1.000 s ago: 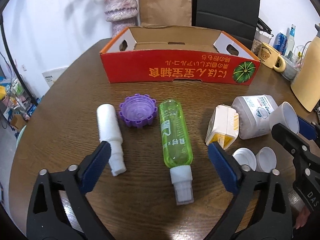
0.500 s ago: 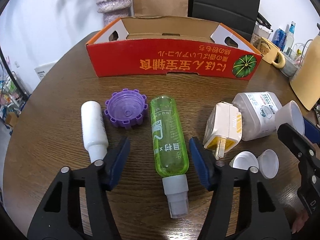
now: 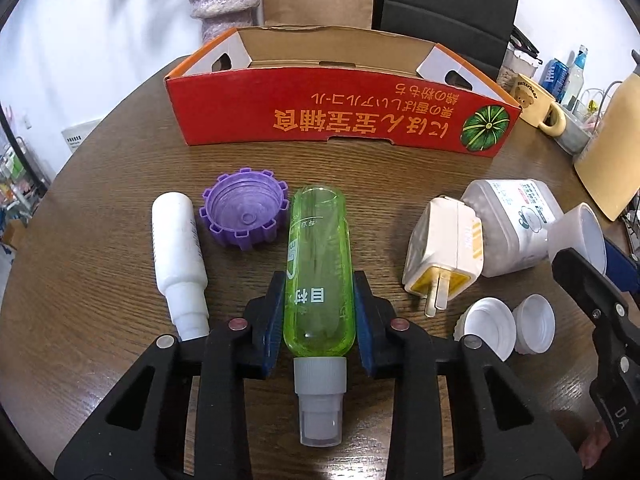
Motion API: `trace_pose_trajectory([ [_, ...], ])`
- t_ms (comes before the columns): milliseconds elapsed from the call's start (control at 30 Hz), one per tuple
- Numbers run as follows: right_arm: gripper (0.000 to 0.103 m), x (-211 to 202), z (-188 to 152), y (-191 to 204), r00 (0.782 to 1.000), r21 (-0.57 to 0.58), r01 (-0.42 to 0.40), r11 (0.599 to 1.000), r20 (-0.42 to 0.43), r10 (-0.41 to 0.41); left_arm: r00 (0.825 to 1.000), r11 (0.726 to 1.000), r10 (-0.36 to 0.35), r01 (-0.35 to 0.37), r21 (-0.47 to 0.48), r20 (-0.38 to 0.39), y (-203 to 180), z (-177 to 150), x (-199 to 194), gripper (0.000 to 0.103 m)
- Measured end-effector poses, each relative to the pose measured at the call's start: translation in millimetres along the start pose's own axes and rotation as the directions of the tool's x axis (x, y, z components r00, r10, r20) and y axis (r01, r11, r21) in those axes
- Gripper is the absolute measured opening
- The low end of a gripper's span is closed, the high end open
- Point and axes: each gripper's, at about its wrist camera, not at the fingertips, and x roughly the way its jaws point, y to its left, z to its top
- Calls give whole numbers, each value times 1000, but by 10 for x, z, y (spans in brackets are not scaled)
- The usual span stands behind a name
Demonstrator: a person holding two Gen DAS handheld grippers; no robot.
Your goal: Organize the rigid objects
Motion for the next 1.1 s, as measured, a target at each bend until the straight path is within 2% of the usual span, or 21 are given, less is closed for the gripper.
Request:
trace_pose_trajectory([
  [267, 48, -34, -3, 24, 1000, 11, -1, 1000, 15, 1, 1000, 1000, 10, -10, 6, 12, 9, -16, -50, 28],
  [633, 48, -86, 8, 103, 1000, 24, -3, 1000, 31, 2, 996, 999, -5, 2, 38, 89, -16, -42, -295, 28],
  [1100, 48, -98, 201, 243, 999, 6, -9, 1000, 43, 9, 990, 1000, 12, -16, 24, 142, 189, 92, -521, 28],
])
